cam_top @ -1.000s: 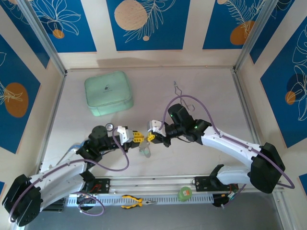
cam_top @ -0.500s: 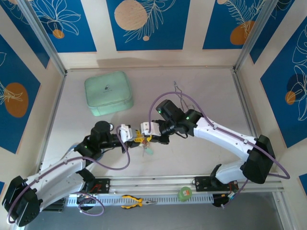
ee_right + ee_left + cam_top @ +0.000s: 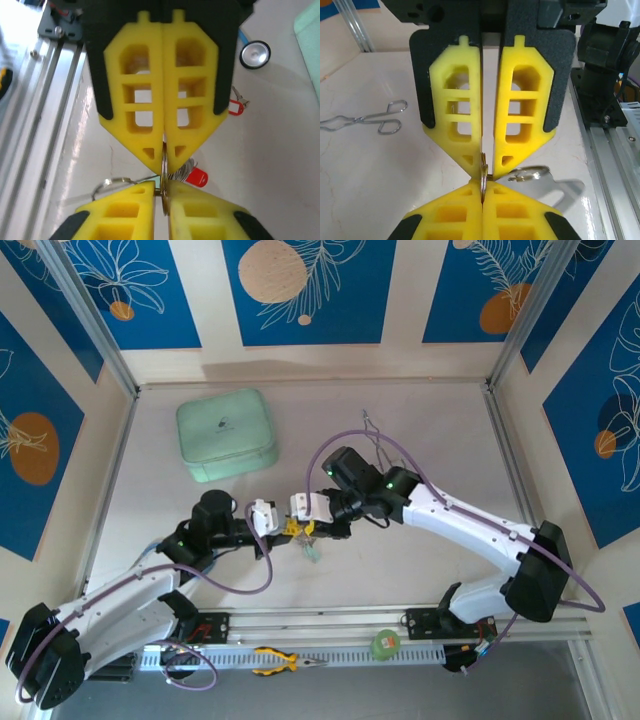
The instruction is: Put the keys on the keyring
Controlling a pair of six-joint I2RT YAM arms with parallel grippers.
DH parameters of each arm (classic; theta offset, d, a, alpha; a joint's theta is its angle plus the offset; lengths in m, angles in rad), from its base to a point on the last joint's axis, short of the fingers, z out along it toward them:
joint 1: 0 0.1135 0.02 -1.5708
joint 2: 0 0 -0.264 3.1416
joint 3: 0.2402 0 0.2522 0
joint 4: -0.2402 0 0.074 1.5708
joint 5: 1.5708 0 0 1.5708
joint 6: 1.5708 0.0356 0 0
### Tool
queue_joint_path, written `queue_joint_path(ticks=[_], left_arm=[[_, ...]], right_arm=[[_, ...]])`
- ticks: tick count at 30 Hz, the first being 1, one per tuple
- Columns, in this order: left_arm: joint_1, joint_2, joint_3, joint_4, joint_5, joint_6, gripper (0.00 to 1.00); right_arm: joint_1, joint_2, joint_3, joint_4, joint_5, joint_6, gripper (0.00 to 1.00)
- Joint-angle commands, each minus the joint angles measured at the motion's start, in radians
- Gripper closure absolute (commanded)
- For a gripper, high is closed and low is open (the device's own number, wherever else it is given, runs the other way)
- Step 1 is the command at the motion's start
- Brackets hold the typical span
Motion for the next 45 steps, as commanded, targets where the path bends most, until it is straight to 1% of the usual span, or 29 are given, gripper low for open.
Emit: queue_joint_path(ticks=[1,5,11,16,21,24,26,30,34,38,39,41,43,45], left_arm=[[-0.002,-0.016,-0.040,0.161,0.014,-0.080,1.00],[-0.004,-0.017,-0.079,0.253,0.015,-0.119,1.00],[-0.003,-0.022,-0.091,0.264,0.025,-0.124,1.00],[-0.003,-0.026,-0.092,0.259,0.033,-0.124,1.00],[-0.003,-0.028,-0.091,0.253,0.036,-0.120,1.00],[-0.003,-0.026,-0.091,0.253,0.036,-0.119,1.00],[-0.003,-0.026,-0.091,0.256,0.036,-0.121,1.00],[-0.002,-0.025,-0.094,0.301,0.040,-0.141,1.00],[-0.002,-0.002,-0.092,0.419,0.073,-0.190,1.00],[-0.003,0.012,-0.090,0.438,0.072,-0.176,1.00],[-0.003,0.012,-0.092,0.438,0.070,-0.171,1.00],[-0.004,0.011,-0.098,0.430,0.064,-0.166,1.00],[-0.003,0.011,-0.104,0.425,0.061,-0.166,1.00],[-0.002,0.010,-0.110,0.428,0.059,-0.172,1.00]], right_arm=[[-0.042,-0.079,-0.072,0.098,-0.104,0.091,0.75],[-0.059,-0.103,-0.132,0.127,-0.138,0.123,0.76],[-0.063,-0.107,-0.143,0.153,-0.144,0.142,0.79],[-0.061,-0.102,-0.140,0.162,-0.140,0.145,0.79],[-0.063,-0.105,-0.138,0.155,-0.129,0.143,0.84],[-0.064,-0.108,-0.139,0.152,-0.130,0.143,0.92],[-0.068,-0.107,-0.140,0.150,-0.139,0.145,1.00],[-0.081,-0.088,-0.155,0.151,-0.159,0.154,1.00],[-0.085,-0.029,-0.133,0.149,-0.193,0.173,1.00],[-0.080,-0.004,-0.112,0.146,-0.210,0.182,1.00],[-0.080,-0.007,-0.111,0.144,-0.205,0.183,0.99],[-0.089,-0.031,-0.124,0.166,-0.202,0.203,0.83],[-0.104,-0.074,-0.159,0.220,-0.210,0.225,0.73],[-0.111,-0.114,-0.195,0.268,-0.223,0.218,0.72]])
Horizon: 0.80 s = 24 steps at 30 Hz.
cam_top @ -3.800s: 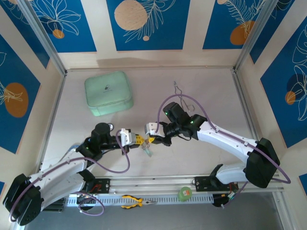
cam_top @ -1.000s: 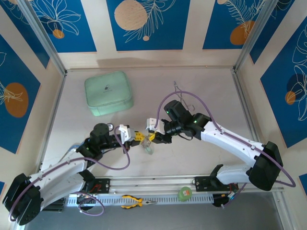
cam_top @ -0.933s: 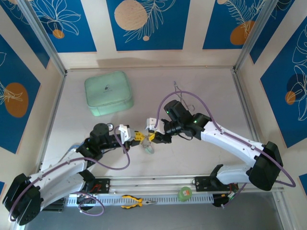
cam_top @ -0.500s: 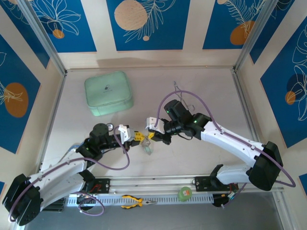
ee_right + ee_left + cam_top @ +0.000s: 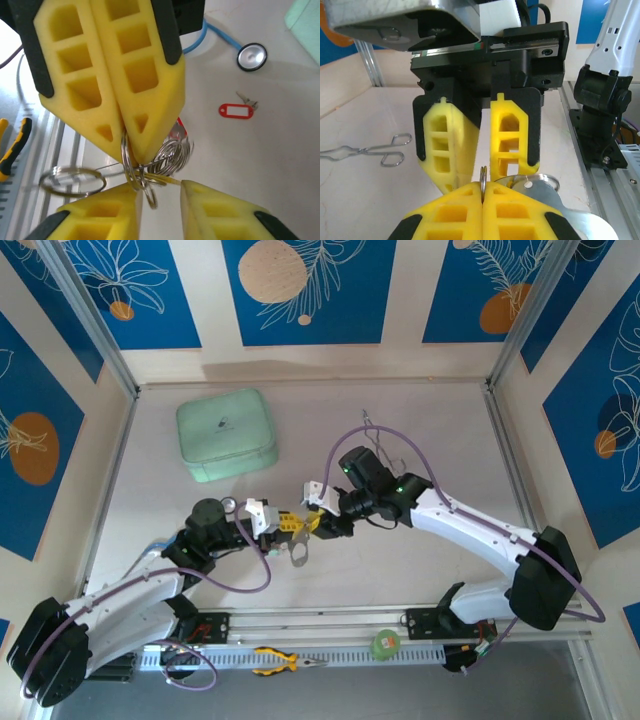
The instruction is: Put the keys on the keyring
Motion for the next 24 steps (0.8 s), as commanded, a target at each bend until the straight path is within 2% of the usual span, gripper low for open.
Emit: queue_joint_path(ticks=[1,17,18,22,23,24], left_arm=[[-0.004,-0.008,-0.008,0.086,0.033,-0.015,1.00],[-0.004,0.023,-0.009,0.124,0.047,-0.042,1.00],[-0.005,0.027,-0.009,0.129,0.048,-0.044,1.00],[-0.004,0.037,-0.006,0.144,0.044,-0.053,1.00],[-0.003,0.036,-0.004,0.133,0.031,-0.052,1.00],[-0.004,0.030,0.000,0.106,0.008,-0.045,0.95]], right_arm=[[-0.010,-0.082,-0.052,0.081,-0.043,0.005,0.72],[0.009,-0.086,-0.070,0.164,-0.084,0.003,0.82],[0.010,-0.083,-0.071,0.166,-0.085,0.002,0.84],[0.015,-0.073,-0.057,0.155,-0.089,-0.001,1.00],[0.016,-0.072,-0.049,0.139,-0.083,-0.007,1.00],[0.016,-0.071,-0.035,0.111,-0.069,-0.020,1.00]])
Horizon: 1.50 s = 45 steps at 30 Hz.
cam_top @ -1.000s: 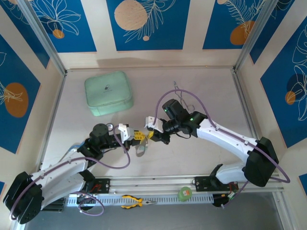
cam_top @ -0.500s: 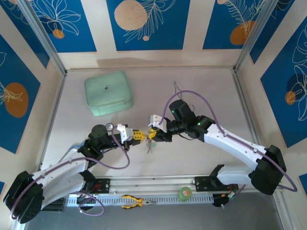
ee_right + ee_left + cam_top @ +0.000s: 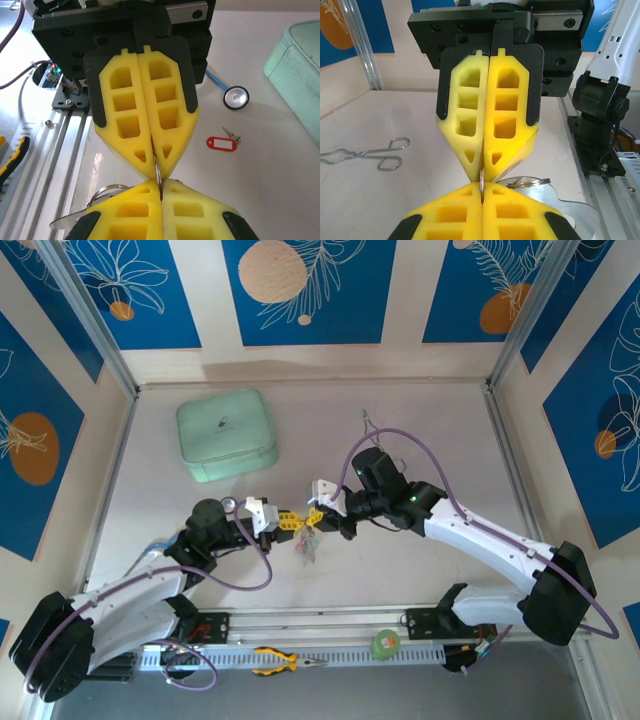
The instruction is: Put the keys on the keyring
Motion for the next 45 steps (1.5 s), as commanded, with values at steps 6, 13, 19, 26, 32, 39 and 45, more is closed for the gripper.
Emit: queue_joint_path(ticks=[6,13,19,26,32,39,45], left_arm=[[-0.006,-0.049,0.093,-0.291,-0.070,0.162,0.68],[-0.005,0.000,0.175,-0.440,-0.037,0.266,0.90],[-0.005,-0.007,0.157,-0.370,0.004,0.231,1.00],[-0.006,-0.019,0.036,-0.064,0.040,0.066,1.00],[-0.005,-0.017,0.010,0.003,0.033,0.011,1.00],[-0.005,-0.012,-0.001,0.044,0.020,-0.019,1.00],[-0.006,-0.008,-0.002,0.052,0.021,-0.031,1.00]], right_arm=[[0.062,0.069,0.166,-0.292,0.148,-0.147,1.00],[0.112,0.136,0.278,-0.400,0.215,-0.199,1.00],[0.112,0.125,0.271,-0.337,0.192,-0.153,0.92],[-0.008,-0.001,0.057,-0.090,-0.013,-0.066,0.78],[-0.017,0.000,0.023,-0.067,-0.040,-0.050,0.78],[-0.009,0.010,0.009,-0.052,-0.047,-0.038,0.79],[-0.006,0.020,0.018,-0.031,-0.059,-0.031,1.00]])
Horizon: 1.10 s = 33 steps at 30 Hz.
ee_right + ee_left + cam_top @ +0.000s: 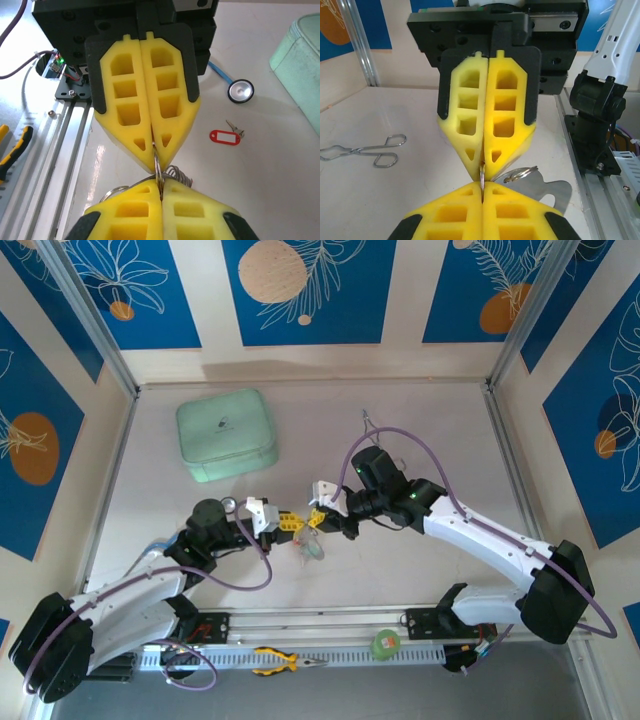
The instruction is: Put the keys on the keyring
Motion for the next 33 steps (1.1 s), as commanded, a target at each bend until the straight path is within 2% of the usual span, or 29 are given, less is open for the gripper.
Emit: queue_joint_path(ticks=[1,2,3,4,7,11,17,20,23,25,30,33], left_arm=[[-0.003,-0.004,0.001,0.053,0.008,-0.014,1.00],[-0.003,-0.010,0.005,0.034,-0.005,-0.006,1.00],[-0.003,-0.019,0.009,0.006,-0.026,0.008,0.88],[-0.004,-0.029,0.018,-0.035,-0.045,0.031,0.80],[-0.003,-0.052,0.059,-0.192,-0.058,0.116,0.78],[-0.003,-0.049,0.107,-0.315,-0.053,0.188,0.80],[-0.004,-0.034,0.144,-0.370,-0.035,0.237,0.99],[-0.002,-0.036,0.137,-0.351,-0.018,0.231,1.00],[-0.002,-0.044,0.104,-0.274,-0.012,0.190,1.00],[-0.004,-0.043,0.082,-0.214,-0.005,0.157,1.00],[-0.003,-0.034,0.063,-0.164,0.009,0.130,1.00],[-0.003,-0.037,0.062,-0.170,0.009,0.131,1.00]], right_arm=[[0.009,0.007,0.004,0.016,-0.048,0.010,1.00],[0.009,0.006,0.011,0.004,-0.050,0.004,1.00],[0.013,0.008,0.023,-0.019,-0.045,-0.007,1.00],[0.018,0.011,0.040,-0.051,-0.034,-0.023,1.00],[0.045,0.031,0.105,-0.168,0.032,-0.089,1.00],[0.088,0.088,0.202,-0.314,0.135,-0.167,1.00],[0.137,0.148,0.303,-0.392,0.212,-0.189,1.00],[0.133,0.145,0.306,-0.359,0.218,-0.147,1.00],[0.079,0.088,0.219,-0.248,0.147,-0.069,0.79],[0.046,0.049,0.145,-0.176,0.087,-0.035,0.74],[0.034,0.034,0.071,-0.132,0.074,-0.012,0.73],[0.034,0.033,0.064,-0.124,0.074,-0.003,0.78]])
